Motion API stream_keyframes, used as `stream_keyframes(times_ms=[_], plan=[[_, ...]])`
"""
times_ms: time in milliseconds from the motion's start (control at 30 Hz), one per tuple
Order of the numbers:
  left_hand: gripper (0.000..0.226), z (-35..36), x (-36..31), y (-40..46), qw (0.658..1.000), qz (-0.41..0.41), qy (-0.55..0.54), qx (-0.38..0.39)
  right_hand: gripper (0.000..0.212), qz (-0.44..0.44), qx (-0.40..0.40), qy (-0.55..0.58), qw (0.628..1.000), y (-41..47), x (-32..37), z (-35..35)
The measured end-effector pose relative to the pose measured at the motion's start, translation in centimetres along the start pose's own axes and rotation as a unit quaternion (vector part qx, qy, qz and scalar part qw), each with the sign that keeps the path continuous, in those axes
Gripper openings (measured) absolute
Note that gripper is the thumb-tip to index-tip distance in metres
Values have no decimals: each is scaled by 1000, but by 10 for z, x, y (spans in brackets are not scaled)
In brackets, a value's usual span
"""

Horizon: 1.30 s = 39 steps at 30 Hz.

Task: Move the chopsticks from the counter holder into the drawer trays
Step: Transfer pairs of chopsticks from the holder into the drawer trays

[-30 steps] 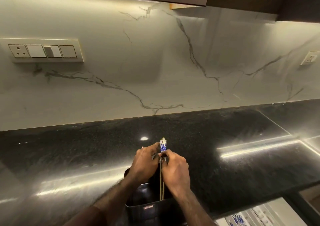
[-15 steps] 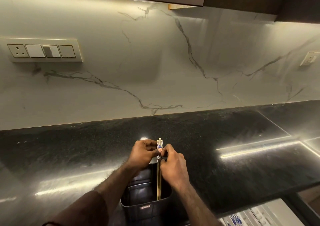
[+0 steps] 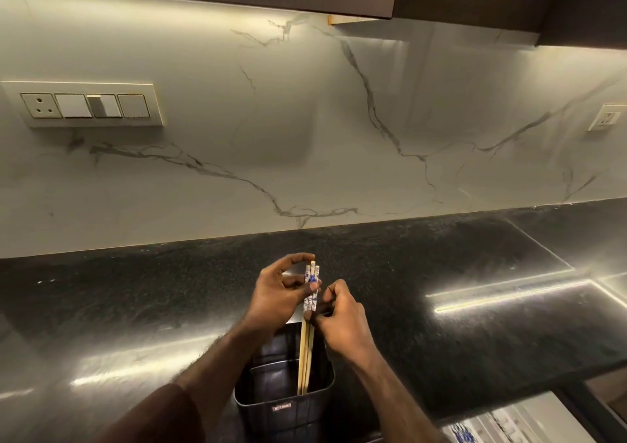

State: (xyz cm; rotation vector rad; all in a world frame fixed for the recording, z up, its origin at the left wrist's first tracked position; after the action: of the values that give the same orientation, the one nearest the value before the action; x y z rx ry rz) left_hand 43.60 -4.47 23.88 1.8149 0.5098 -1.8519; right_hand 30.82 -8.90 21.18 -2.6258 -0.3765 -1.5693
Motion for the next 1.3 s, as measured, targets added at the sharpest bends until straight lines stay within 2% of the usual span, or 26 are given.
stream_keyframes(times_ms=[133,300,467,767,1067,1300], plan=[[52,2,-32,6,998,55,7,3,26,18,41,77,996,0,7,-4],[51,5,-78,15,991,124,40,-4,10,-24,107,107,988,-1,22,-7],[45,2,-114,16,984,173,48,-18,12,-13,153,145,978,-3,26,-10],[43,-1,-145,1,976,207,32,-50,19,21,249,182,951,-13,24,-12],[40,-12,-160,-28,980,192,20,-43,21,52,259,210,941,-44,28,-26],[39,-13,-188,-65,977,211,8,-13,35,50,225,240,943,-80,38,-57]])
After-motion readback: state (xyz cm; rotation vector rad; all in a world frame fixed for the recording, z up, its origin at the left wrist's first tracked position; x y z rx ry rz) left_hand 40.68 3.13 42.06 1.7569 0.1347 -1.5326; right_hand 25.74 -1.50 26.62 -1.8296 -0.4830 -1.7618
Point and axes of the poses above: each hand's wrist, its own y-axis towards the middle knuckle, its own z-axis out of the palm, x = y × z, the point moved 5 cm from there along y, towards the middle knuckle, and after that the axes turned 14 degrees about -x, right-handed, at the moved point
